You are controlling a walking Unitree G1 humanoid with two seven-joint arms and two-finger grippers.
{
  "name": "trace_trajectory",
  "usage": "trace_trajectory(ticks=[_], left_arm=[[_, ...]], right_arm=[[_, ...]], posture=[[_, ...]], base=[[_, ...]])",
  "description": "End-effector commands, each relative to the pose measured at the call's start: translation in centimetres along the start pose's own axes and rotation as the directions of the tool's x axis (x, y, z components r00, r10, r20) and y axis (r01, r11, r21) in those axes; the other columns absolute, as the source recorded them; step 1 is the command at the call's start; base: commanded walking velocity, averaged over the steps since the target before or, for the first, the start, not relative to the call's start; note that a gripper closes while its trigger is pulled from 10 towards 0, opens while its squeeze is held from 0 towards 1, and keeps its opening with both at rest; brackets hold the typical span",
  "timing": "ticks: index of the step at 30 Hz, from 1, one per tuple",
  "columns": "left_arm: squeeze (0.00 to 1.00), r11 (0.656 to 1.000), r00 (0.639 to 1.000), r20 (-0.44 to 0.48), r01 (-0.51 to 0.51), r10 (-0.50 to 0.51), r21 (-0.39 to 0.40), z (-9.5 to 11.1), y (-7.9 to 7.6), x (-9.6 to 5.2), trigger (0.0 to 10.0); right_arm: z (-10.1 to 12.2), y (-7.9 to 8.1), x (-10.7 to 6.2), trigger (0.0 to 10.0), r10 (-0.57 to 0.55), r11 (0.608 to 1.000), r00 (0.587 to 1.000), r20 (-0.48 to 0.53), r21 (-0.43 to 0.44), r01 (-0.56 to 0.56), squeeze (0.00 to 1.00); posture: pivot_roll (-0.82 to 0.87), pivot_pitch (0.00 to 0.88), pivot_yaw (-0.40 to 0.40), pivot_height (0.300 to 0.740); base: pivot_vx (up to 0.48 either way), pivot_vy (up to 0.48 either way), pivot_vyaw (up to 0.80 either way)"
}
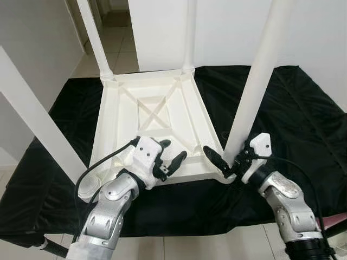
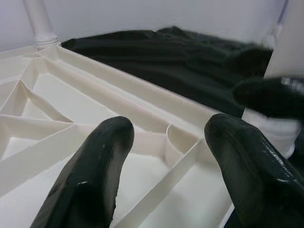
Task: Building children table
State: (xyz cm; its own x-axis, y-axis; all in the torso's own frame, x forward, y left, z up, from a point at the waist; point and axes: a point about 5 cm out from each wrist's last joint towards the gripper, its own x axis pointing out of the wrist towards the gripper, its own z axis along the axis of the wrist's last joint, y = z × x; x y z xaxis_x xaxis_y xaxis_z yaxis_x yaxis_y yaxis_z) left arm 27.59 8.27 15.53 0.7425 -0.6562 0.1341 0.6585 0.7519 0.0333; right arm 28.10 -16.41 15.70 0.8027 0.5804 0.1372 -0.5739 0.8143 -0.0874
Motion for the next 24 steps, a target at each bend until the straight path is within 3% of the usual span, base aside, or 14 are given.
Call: trace_trajectory(ticks=[1, 3, 4, 5, 6, 8, 9, 10, 11, 17, 18, 22, 23, 24], left_arm=[[0.0, 0.998, 0.998, -0.014, -0.062, 0.062, -0.023, -0.4, 0.7, -0.6, 10.0], [0.0, 0.997, 0.997, -0.016, -0.08, 0.079, -0.024, -0.4, 0.8, -0.9, 10.0], [0.0, 0.996, 0.997, -0.018, -0.076, 0.075, -0.043, -0.5, 0.7, -1.1, 10.0], [0.0, 0.996, 0.997, -0.019, -0.072, 0.071, -0.057, -0.6, 0.6, -1.2, 10.0], [0.0, 0.997, 0.998, -0.024, -0.066, 0.065, -0.049, -0.7, 0.6, -1.3, 10.0], [0.0, 0.998, 0.998, -0.033, -0.045, 0.044, -0.037, -1.0, 0.5, -1.4, 10.0], [0.0, 0.999, 0.999, -0.038, -0.038, 0.037, -0.035, -1.1, 0.5, -1.4, 10.0], [0.0, 0.999, 0.999, -0.041, -0.027, 0.026, -0.037, -1.0, 0.4, -1.4, 10.0], [0.0, 0.999, 0.999, -0.039, -0.009, 0.008, -0.042, -1.0, 0.4, -1.4, 10.0], [0.0, 0.998, 0.998, -0.046, 0.049, -0.05, -0.026, -0.7, 0.1, -1.5, 10.0], [0.0, 0.998, 0.997, -0.049, 0.059, -0.059, -0.008, -0.7, -0.1, -1.5, 10.0], [0.0, 0.997, 0.995, -0.058, 0.079, -0.079, 0.003, -0.9, -0.5, -1.7, 10.0], [0.0, 0.997, 0.995, -0.06, 0.082, -0.081, 0.009, -1.0, -0.5, -1.8, 10.0], [0.0, 0.997, 0.995, -0.06, 0.082, -0.081, 0.009, -1.0, -0.5, -1.8, 10.0]], right_arm=[[-0.2, 0.5, 0.3, 10.0, -0.002, 1.0, 1.0, -0.001, -0.003, 0.002, 0.0], [-0.4, 0.6, 0.1, 10.0, -0.02, 1.0, 1.0, 0.002, 0.01, 0.02, 0.0], [-0.5, 0.6, -0.3, 10.0, -0.027, 1.0, 1.0, -0.001, 0.006, 0.027, 0.27], [-0.6, 0.6, -0.5, 10.0, -0.032, 0.999, 0.999, -0.003, 0.002, 0.032, 0.27], [-0.6, 0.5, -0.7, 10.0, -0.04, 0.999, 0.999, -0.006, 0.006, 0.041, 0.38], [-0.7, 0.5, -0.7, 10.0, -0.048, 0.999, 0.999, -0.008, 0.012, 0.048, 0.38], [-0.7, 0.5, -0.7, 10.0, -0.039, 0.999, 0.999, -0.012, 0.006, 0.039, 0.33], [-0.7, 0.5, -0.7, 10.0, -0.03, 1.0, 0.999, -0.018, -0.006, 0.03, 0.23], [-0.6, 0.5, -0.8, 10.0, -0.02, 1.0, 1.0, -0.021, -0.017, 0.02, 0.0], [-0.2, -0.1, -1.0, 10.0, 0.007, 0.999, 0.999, -0.032, -0.044, -0.009, 0.0], [-0.2, -0.3, -1.1, 9.5, 0.01, 0.998, 0.999, -0.038, -0.055, -0.013, 0.0], [-0.2, -0.7, -1.3, 9.3, 0.017, 0.998, 0.999, -0.048, -0.056, -0.019, 0.0], [-0.3, -0.8, -1.3, 4.9, 0.022, 0.997, 0.998, -0.058, -0.07, -0.026, 0.0], [-0.3, -0.8, -1.3, 4.9, 0.022, 0.997, 0.998, -0.058, -0.07, -0.026, 0.0]], posture=[[-0.11, 0.0, 0.036, 0.74], [-0.1, 0.0, 0.033, 0.74], [-0.1, 0.0, 0.031, 0.74], [-0.1, 0.0, 0.031, 0.74], [-0.1, 0.0, 0.028, 0.74], [-0.1, 0.0, 0.029, 0.74], [-0.1, 0.0, 0.029, 0.74], [-0.1, 0.0, 0.029, 0.74], [-0.1, 0.0, 0.028, 0.74], [-0.09, 0.003, 0.026, 0.74], [-0.09, 0.002, 0.021, 0.74], [-0.08, 0.0, 0.018, 0.74], [-0.09, 0.002, 0.023, 0.74], [-0.09, 0.002, 0.023, 0.74]], base=[[0.0, 0.0, 0.0], [0.0, 0.0, 0.0], [0.0, 0.0, 0.0], [0.0, 0.0, 0.0], [0.0, 0.0, 0.0], [0.0, 0.0, 0.0], [0.0, 0.0, 0.0], [0.0, 0.0, 0.0], [0.0, 0.0, 0.0], [0.0, 0.0, 0.0], [0.0, 0.0, 0.0], [0.0, 0.0, 0.0], [0.0, 0.0, 0.0], [0.0, 0.0, 0.0]])
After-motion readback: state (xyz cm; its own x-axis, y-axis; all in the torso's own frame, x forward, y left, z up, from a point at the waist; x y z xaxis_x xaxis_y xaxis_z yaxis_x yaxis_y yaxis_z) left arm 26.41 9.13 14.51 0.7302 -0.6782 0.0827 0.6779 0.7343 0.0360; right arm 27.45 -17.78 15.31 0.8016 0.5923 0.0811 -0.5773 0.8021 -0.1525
